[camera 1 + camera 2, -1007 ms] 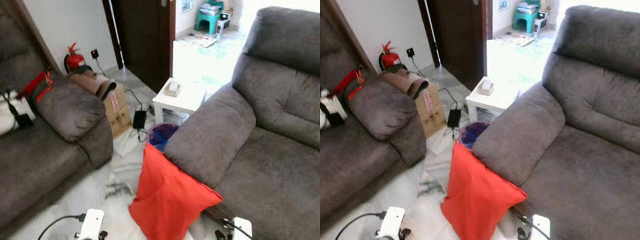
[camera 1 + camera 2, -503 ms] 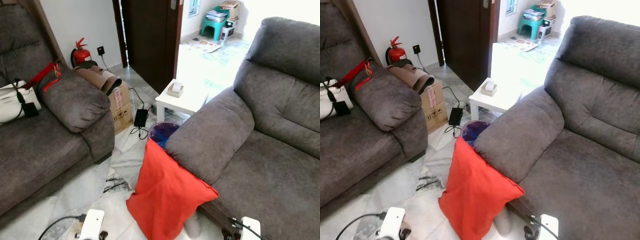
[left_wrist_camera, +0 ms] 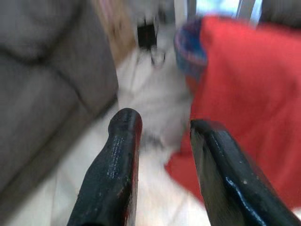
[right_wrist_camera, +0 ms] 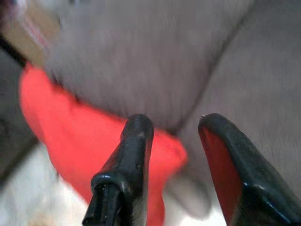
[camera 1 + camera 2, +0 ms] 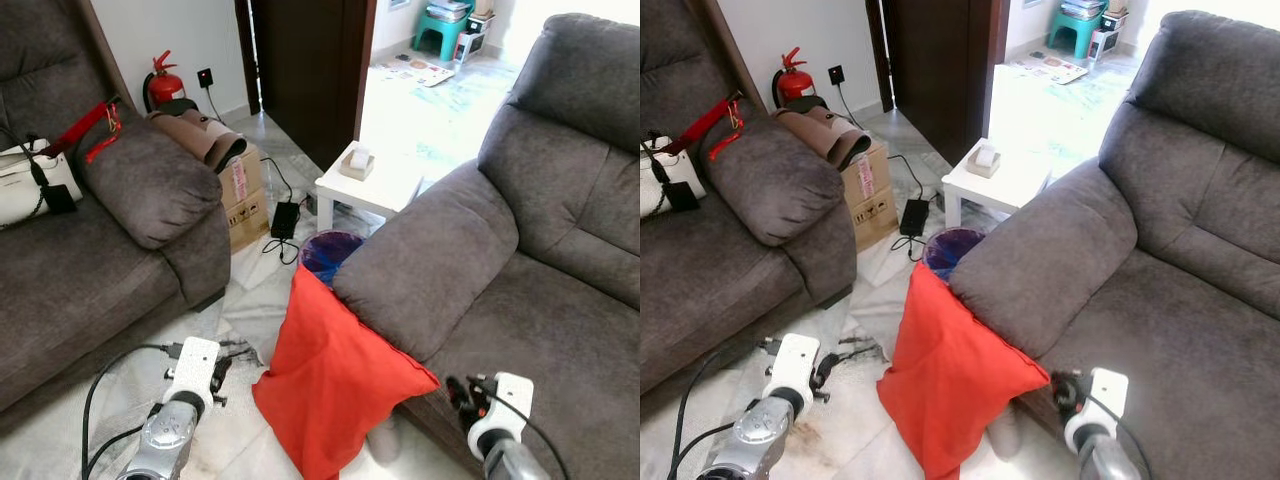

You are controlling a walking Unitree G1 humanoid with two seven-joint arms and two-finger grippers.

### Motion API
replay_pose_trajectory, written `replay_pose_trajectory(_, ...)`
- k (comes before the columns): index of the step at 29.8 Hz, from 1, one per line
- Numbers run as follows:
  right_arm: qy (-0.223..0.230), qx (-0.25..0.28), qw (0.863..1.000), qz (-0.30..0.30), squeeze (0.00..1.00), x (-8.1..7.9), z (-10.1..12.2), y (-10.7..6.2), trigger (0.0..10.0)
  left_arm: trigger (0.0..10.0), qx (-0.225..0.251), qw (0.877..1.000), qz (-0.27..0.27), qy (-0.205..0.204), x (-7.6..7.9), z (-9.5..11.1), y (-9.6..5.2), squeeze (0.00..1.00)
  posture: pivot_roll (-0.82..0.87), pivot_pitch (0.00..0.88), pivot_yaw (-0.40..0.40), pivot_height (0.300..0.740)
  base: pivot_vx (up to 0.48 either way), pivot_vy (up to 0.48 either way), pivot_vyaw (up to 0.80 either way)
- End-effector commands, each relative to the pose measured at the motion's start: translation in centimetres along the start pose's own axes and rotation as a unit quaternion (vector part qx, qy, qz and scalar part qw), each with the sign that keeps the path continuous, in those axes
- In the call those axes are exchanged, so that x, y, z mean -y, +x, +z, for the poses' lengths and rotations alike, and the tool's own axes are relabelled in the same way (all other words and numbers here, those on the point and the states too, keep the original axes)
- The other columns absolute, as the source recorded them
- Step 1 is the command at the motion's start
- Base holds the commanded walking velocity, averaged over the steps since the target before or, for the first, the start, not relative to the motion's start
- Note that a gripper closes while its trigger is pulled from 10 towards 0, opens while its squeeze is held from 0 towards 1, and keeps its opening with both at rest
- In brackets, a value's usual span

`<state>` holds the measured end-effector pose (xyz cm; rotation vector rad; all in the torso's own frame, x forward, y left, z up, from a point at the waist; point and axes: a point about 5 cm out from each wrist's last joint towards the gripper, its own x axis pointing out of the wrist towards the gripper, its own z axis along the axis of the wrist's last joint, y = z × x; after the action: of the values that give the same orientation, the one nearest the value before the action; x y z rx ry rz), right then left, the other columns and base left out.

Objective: Move the pillow to the sofa from floor

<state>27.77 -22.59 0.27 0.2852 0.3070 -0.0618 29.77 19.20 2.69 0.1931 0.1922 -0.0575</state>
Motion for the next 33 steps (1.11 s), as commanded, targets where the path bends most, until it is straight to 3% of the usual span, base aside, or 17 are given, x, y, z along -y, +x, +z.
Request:
replay_pose_trajectory(1, 0.006, 0.032, 0.999, 0.006, 0.00, -0.2, 0.9, 0.2, 10.0, 10.0, 0.014, 1.000, -0.002, -0.001, 0.0, 0.0, -0.3, 0.00, 0.10, 0.129, 0.010, 0.740, 0.000, 0.000, 0.00)
replay_pose_trajectory(7, 0.013, 0.074, 0.997, 0.015, 0.00, -1.4, 1.7, 0.3, 10.0, 10.0, 0.044, 0.999, -0.005, -0.005, 0.4, 1.0, -0.2, 0.00, 0.11, 0.122, 0.003, 0.740, 0.000, 0.000, 0.00)
replay_pose_trajectory(11, 0.017, 0.103, 0.994, 0.012, 0.00, -1.3, 2.9, 0.5, 10.0, 10.0, 0.053, 0.998, -0.016, 0.005, 0.7, 1.5, 0.0, 0.00, 0.10, 0.127, -0.005, 0.740, 0.000, 0.000, 0.00)
replay_pose_trajectory(18, 0.016, 0.124, 0.992, 0.010, 0.00, -0.1, 4.2, 0.2, 10.0, 10.0, 0.065, 0.997, -0.015, 0.027, 1.1, 2.3, 0.2, 0.00, 0.08, 0.156, -0.062, 0.740, 0.000, 0.000, 0.00)
replay_pose_trajectory(26, 0.012, 0.136, 0.991, -0.008, 0.00, 2.7, 6.6, -0.1, 10.0, 10.0, 0.108, 0.994, 0.017, 0.024, 0.8, 4.3, -0.1, 0.00, 0.06, 0.195, -0.123, 0.740, 0.000, 0.000, 0.00)
replay_pose_trajectory(33, 0.015, 0.134, 0.990, -0.027, 0.00, 4.2, 7.2, -0.4, 10.0, 10.0, 0.114, 0.993, 0.024, 0.035, 0.9, 5.1, -0.3, 0.00, 0.06, 0.217, -0.148, 0.740, 0.000, 0.000, 0.00)
